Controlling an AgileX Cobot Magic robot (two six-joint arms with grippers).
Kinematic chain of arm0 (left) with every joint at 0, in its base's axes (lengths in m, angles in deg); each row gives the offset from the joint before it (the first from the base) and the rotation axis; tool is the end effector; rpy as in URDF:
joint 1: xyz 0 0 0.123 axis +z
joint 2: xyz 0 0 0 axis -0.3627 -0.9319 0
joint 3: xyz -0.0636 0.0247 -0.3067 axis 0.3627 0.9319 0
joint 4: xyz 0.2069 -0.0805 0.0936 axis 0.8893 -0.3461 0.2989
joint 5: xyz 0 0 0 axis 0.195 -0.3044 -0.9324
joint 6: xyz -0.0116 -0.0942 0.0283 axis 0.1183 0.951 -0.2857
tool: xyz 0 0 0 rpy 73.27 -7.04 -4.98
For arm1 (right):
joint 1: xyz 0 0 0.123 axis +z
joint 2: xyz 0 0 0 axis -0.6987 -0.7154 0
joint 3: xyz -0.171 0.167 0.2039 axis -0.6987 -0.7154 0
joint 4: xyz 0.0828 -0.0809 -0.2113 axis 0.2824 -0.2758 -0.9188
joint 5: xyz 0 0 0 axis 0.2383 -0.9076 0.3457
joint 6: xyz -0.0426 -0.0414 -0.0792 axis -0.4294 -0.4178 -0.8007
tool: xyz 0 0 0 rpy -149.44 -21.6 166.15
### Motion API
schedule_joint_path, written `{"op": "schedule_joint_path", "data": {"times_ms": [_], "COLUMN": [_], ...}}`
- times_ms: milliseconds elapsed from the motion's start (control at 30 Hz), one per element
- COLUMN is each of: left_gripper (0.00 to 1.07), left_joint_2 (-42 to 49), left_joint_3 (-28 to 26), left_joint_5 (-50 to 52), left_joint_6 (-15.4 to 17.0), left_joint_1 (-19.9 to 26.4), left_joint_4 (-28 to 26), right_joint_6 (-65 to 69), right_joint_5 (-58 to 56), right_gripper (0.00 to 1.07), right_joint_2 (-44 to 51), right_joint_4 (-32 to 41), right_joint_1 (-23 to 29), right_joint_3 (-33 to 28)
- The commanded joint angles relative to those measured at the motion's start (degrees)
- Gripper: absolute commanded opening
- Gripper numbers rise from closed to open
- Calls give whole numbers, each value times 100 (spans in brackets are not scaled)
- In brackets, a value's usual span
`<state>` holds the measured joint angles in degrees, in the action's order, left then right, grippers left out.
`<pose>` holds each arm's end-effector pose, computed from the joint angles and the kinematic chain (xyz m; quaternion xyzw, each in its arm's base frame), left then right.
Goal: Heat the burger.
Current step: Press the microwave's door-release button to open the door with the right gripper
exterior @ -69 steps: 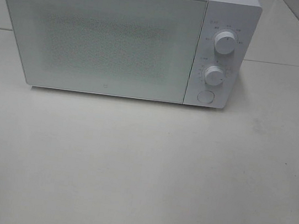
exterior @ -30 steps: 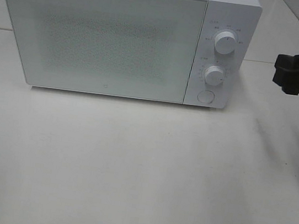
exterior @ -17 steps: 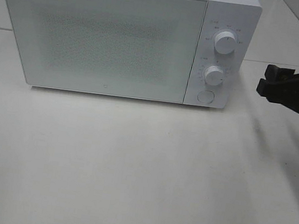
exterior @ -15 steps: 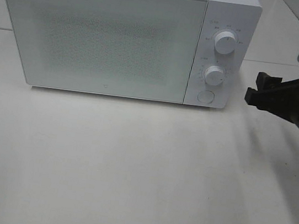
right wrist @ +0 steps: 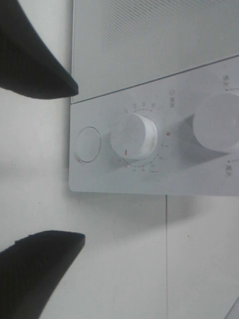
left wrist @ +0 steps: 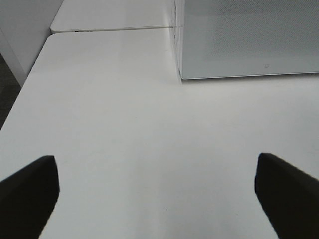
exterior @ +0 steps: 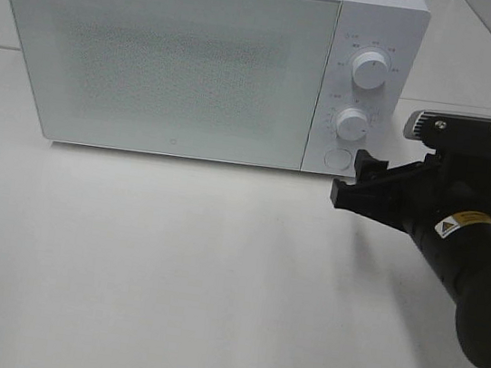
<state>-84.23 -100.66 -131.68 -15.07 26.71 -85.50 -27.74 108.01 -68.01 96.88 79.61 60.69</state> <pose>-0.0356 -0.0151 0.2699 0.0287 0.8450 -0.0006 0.5339 0.2498 0.1126 0.1761 -0.0272 0.7763 0.0060 0.6297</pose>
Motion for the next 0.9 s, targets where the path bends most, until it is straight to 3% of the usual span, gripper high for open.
{"op": "schedule_joint_path", "data": {"times_ms": [33, 300, 500, 800, 833, 867, 900], "left_gripper": [100, 100, 100, 100, 100, 100, 100], "left_joint_2": [120, 120, 120, 120, 120, 120, 120], "left_joint_3": [17, 17, 17, 17, 17, 17, 17], "left_joint_5": [29, 29, 29, 29, 29, 29, 29], "left_joint_6": [6, 6, 6, 6, 6, 6, 6], "left_joint_1": [11, 11, 11, 11, 11, 11, 11], "left_joint_4": [-46, -46, -46, -46, -46, -46, -46], "right_joint_6": [-86, 166, 1369, 4532, 5317, 5317, 5993], "right_joint_5": [126, 143, 138, 34, 34, 34, 17], "right_gripper": [73, 73, 69, 47, 40, 40, 31], "right_joint_2": [-86, -155, -155, -155, -155, -155, -155], "right_joint_4": [143, 292, 286, 286, 286, 286, 286], "right_joint_1": [189, 384, 384, 384, 384, 384, 384], "right_joint_3": [0, 0, 0, 0, 0, 0, 0]}}
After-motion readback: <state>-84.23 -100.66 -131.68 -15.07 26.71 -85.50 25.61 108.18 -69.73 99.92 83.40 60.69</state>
